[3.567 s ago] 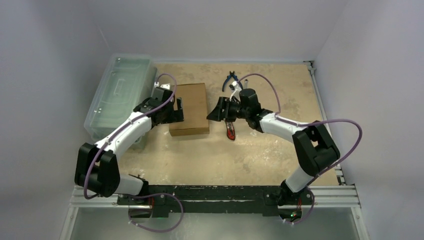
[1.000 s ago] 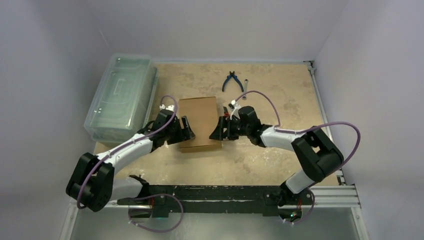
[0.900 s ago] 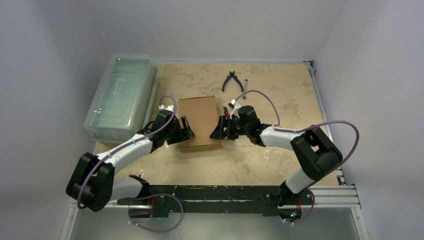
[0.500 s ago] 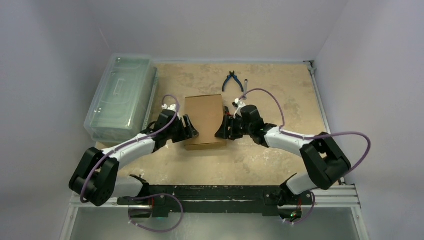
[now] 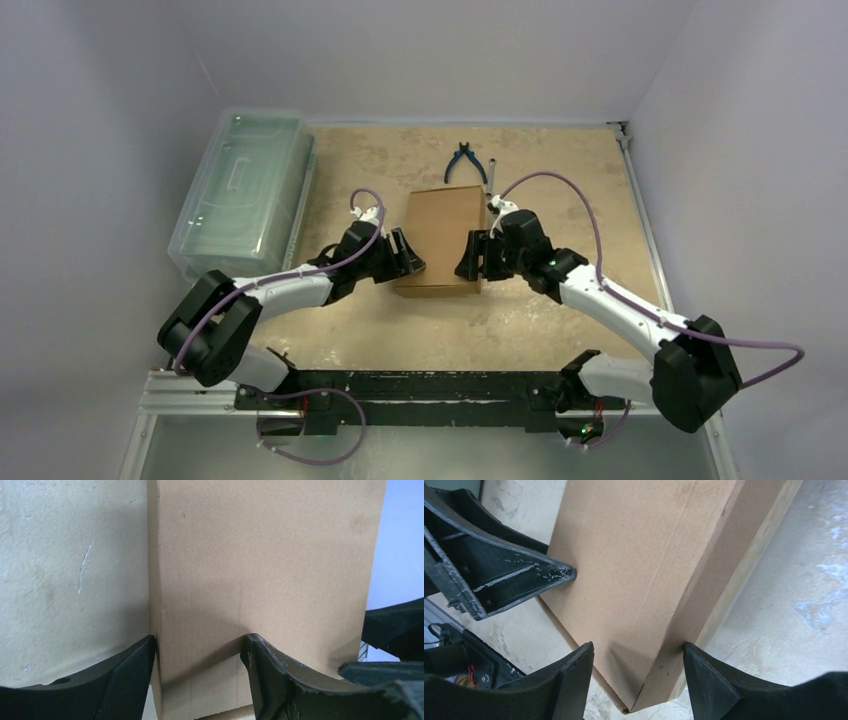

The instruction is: Unpack the express box

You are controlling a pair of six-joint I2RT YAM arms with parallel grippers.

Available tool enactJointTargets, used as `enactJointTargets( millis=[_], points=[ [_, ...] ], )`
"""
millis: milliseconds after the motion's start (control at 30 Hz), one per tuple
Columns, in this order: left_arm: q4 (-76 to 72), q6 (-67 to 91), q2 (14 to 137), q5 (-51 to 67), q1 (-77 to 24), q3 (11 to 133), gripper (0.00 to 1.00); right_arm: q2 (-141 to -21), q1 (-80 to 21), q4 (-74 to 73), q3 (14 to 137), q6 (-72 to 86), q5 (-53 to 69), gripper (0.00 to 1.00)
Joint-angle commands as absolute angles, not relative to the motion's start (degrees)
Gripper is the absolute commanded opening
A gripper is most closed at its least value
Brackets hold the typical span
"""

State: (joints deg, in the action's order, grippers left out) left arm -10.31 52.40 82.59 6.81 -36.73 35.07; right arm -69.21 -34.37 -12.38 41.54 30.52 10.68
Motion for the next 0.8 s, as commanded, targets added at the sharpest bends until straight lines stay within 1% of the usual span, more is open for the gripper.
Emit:
enactJointTargets(
  millis=[0,167,333,433,500,600,700,767],
  points=[
    [-15.03,55.45,87.06,12.76,-41.00,35.50,0.63,-64.78,-37.44,-1.47,49.82,33.55,23.42,0.67],
    [-11.95,53.78,86.79,10.76,-41.03,36.30,0.68,-65.01,-37.42,-2.08,49.67,34.10,21.61,0.68],
    [-11.77,53.95,87.31,10.75,-40.98,35.31,0.67,-64.57,-37.45,-1.11,50.81,35.24,21.83,0.68],
    [-9.78,53.12,86.92,9.29,-40.96,35.40,0.68,-62.54,-37.45,-3.57,51.60,35.68,16.51,0.69],
    [-8.36,52.57,85.97,7.98,-41.00,35.42,0.68,-60.06,-37.38,-2.30,49.03,37.92,13.16,0.72],
    [-6.90,51.97,84.80,6.33,-40.98,35.34,0.68,-56.45,-35.87,2.60,41.91,39.83,8.85,0.79],
    [-7.15,52.17,85.51,6.46,-41.00,35.03,0.68,-56.87,-32.37,5.68,38.85,40.01,13.10,0.85],
    [-7.58,52.49,86.84,6.84,-40.97,34.85,0.68,-58.43,-29.70,2.71,40.96,38.31,14.77,0.87]
  ],
)
